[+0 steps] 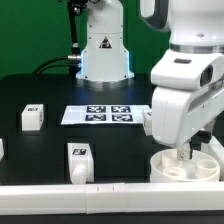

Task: Assemble stool

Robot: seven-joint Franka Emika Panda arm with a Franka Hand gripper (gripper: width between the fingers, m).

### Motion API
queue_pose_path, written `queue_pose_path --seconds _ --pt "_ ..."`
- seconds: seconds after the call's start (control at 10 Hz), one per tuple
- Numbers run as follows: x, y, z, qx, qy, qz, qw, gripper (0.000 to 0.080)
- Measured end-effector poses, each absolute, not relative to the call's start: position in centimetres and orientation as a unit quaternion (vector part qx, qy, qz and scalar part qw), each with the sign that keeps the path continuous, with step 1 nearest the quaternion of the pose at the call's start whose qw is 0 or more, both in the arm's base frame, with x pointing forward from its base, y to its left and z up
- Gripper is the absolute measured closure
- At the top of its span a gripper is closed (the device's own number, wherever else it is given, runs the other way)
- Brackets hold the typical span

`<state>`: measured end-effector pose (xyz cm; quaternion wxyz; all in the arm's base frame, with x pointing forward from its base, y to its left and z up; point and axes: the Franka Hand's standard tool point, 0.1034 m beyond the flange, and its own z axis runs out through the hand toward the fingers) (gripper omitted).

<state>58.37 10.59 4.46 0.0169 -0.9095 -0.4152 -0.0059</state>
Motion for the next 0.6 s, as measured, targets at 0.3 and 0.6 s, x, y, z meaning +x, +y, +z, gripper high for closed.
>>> queue_pose_path --seconds 0.3,0.6 --pt "57.7 9.6 7.0 -0.911 -0.412 -0.008 0.012 0.0152" --pt "54.4 9.5 8.6 -0.938 -0.348 0.002 0.009 0.0150"
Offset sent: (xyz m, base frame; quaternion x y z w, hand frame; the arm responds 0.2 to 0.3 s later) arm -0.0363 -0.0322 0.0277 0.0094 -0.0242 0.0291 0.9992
